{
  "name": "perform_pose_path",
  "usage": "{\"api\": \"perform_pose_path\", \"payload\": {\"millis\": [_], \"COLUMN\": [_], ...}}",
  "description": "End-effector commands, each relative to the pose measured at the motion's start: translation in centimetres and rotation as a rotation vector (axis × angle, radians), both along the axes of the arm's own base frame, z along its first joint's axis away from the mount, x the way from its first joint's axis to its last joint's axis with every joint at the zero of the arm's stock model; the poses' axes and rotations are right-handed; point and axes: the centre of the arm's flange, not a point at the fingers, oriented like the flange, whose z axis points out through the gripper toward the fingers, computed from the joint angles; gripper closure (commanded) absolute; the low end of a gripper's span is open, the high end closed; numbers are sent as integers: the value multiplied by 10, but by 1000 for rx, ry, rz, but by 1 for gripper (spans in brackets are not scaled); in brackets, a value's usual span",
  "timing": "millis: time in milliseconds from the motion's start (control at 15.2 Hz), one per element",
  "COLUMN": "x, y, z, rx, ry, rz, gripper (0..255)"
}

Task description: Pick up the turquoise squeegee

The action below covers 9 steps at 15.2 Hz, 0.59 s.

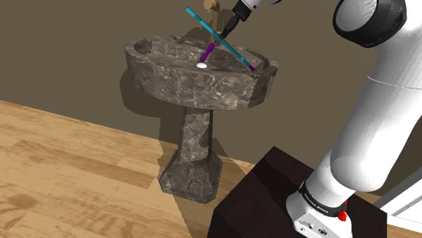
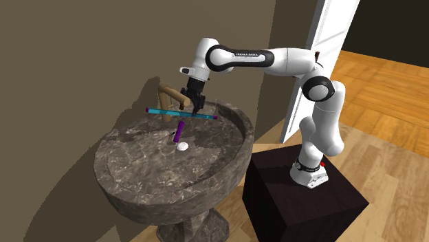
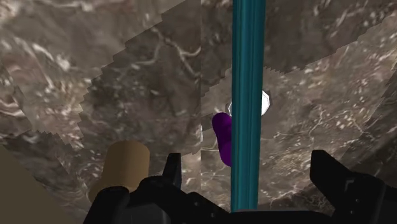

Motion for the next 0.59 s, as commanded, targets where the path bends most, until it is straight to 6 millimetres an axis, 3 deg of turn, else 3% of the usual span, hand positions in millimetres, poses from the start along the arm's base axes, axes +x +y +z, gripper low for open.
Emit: {"api": "perform_pose_path", "payload": {"millis": [0, 66, 528], "x": [0, 0, 0], "y": [1, 1, 0], "z": [-3, -3, -3], "rx": [0, 0, 0], "ry": [-1, -1, -1], "rz": [0, 0, 0], "gripper": [0, 255, 255]}}
